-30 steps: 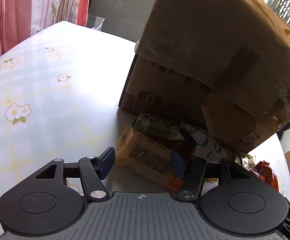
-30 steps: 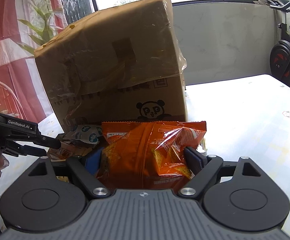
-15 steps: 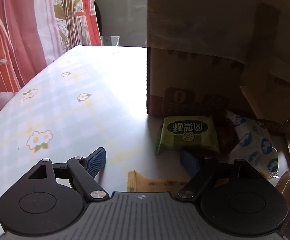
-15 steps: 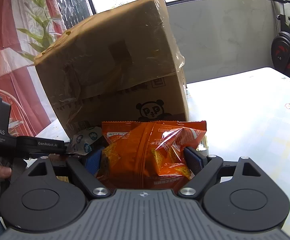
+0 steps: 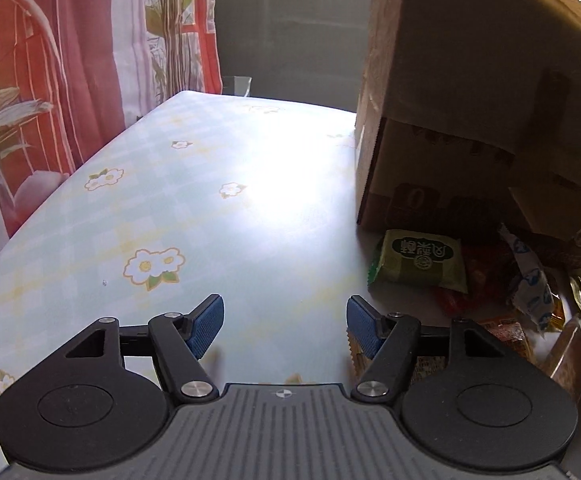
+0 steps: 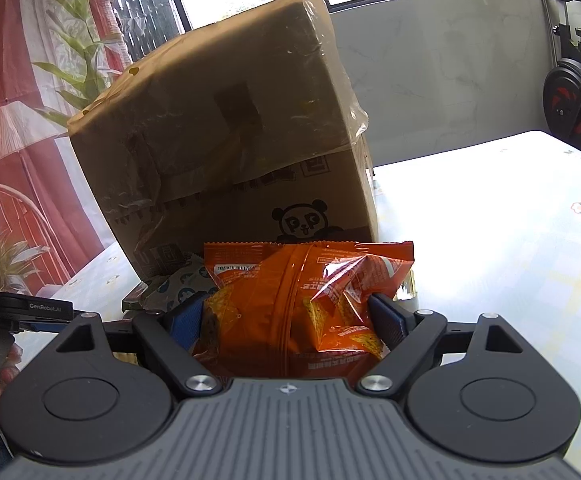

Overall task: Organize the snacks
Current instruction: 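Grasp the long orange bread pack with the left tool while the right tool holds the chip bag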

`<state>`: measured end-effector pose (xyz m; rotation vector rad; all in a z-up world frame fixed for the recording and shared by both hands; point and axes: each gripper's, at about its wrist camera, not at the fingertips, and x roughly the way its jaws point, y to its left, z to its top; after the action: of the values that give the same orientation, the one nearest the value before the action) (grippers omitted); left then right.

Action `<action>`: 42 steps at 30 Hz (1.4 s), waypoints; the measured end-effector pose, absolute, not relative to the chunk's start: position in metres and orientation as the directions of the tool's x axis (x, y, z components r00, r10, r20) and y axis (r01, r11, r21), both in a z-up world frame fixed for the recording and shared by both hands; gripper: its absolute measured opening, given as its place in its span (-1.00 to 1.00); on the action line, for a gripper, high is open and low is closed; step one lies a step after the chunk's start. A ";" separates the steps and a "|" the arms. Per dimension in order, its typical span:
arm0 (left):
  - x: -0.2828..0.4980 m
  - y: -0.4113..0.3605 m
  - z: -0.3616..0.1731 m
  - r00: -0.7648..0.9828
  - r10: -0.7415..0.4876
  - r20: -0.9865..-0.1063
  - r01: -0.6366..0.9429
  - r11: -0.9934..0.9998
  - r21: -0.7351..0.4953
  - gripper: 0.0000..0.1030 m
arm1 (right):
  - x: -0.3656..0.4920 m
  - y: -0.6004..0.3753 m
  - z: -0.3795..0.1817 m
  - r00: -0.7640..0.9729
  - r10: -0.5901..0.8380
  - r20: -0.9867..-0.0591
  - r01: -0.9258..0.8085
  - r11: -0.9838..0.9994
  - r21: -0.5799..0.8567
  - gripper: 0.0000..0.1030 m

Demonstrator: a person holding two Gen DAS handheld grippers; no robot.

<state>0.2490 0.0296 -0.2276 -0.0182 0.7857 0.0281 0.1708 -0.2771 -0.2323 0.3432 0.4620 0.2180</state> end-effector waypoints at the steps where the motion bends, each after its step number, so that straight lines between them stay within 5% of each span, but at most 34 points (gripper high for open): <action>1: 0.242 0.024 -0.226 0.721 0.000 -0.693 0.002 1.000 0.003 0.36 | 0.171 -0.277 -0.232 0.874 0.281 -0.397 -0.128 0.920 0.371 0.68; 14: 0.218 -0.031 -0.231 0.766 -0.198 -0.612 0.346 0.929 0.131 0.43 | 0.171 -0.278 -0.232 0.874 0.283 -0.396 -0.128 0.918 0.375 0.68; 22: 0.258 -0.015 -0.245 0.656 -0.344 -0.672 0.318 0.933 -0.166 0.25 | 0.171 -0.277 -0.232 0.873 0.284 -0.396 -0.127 0.917 0.379 0.68; 29: 0.249 0.012 -0.251 0.654 -0.329 -0.682 0.221 0.944 -0.243 0.25 | 0.171 -0.277 -0.232 0.874 0.285 -0.394 -0.125 0.914 0.385 0.68; 39: 0.223 -0.009 -0.239 0.696 -0.281 -0.660 0.351 0.936 -0.029 0.25 | 0.171 -0.277 -0.232 0.873 0.283 -0.396 -0.124 0.916 0.381 0.68; 42: 0.233 -0.016 -0.235 0.689 -0.321 -0.650 0.382 0.923 -0.050 0.25 | 0.171 -0.277 -0.232 0.873 0.283 -0.396 -0.124 0.916 0.382 0.68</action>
<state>0.2326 -0.0163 -0.2346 0.0919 0.7094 -0.3939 0.1708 -0.2766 -0.2322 0.3555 0.4631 0.2175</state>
